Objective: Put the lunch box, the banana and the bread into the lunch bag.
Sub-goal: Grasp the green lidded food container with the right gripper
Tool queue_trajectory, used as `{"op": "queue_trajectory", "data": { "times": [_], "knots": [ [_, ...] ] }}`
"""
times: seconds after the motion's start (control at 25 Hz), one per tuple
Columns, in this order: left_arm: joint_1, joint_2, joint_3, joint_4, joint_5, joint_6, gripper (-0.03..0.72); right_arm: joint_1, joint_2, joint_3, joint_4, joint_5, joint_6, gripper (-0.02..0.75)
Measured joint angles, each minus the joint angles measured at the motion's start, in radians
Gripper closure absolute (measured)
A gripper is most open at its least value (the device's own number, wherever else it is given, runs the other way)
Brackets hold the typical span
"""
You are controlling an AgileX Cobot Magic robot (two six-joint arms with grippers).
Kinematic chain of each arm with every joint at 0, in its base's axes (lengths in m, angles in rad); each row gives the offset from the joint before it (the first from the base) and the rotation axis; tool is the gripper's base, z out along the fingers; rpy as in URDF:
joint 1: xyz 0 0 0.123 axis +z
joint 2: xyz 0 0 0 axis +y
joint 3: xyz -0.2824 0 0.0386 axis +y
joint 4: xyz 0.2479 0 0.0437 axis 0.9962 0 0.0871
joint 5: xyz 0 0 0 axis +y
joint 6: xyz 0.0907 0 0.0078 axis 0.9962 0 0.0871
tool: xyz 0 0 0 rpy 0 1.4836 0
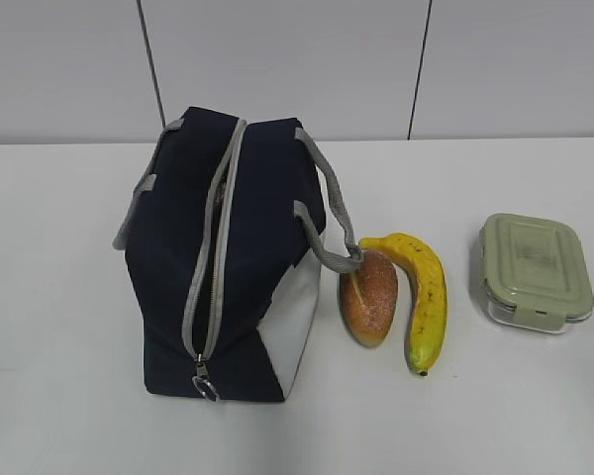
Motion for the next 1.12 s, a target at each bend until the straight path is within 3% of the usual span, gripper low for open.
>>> {"op": "queue_trajectory", "data": {
  "times": [0.36,0.52,0.8,1.12],
  "knots": [
    [0.000,0.007,0.000,0.029,-0.004,0.000,0.445,0.000,0.000,0.000,0.000,0.000,0.000,0.231],
    [0.000,0.120,-0.051,0.002,-0.023,0.000,0.445,0.000,0.000,0.000,0.000,0.000,0.000,0.231],
    [0.000,0.475,-0.249,-0.107,-0.049,0.000,0.445,0.000,0.000,0.000,0.000,0.000,0.000,0.231],
    [0.000,0.862,-0.447,-0.338,-0.057,0.052,0.445,0.000,0.000,0.000,0.000,0.002,0.000,0.231]
  ]
}}
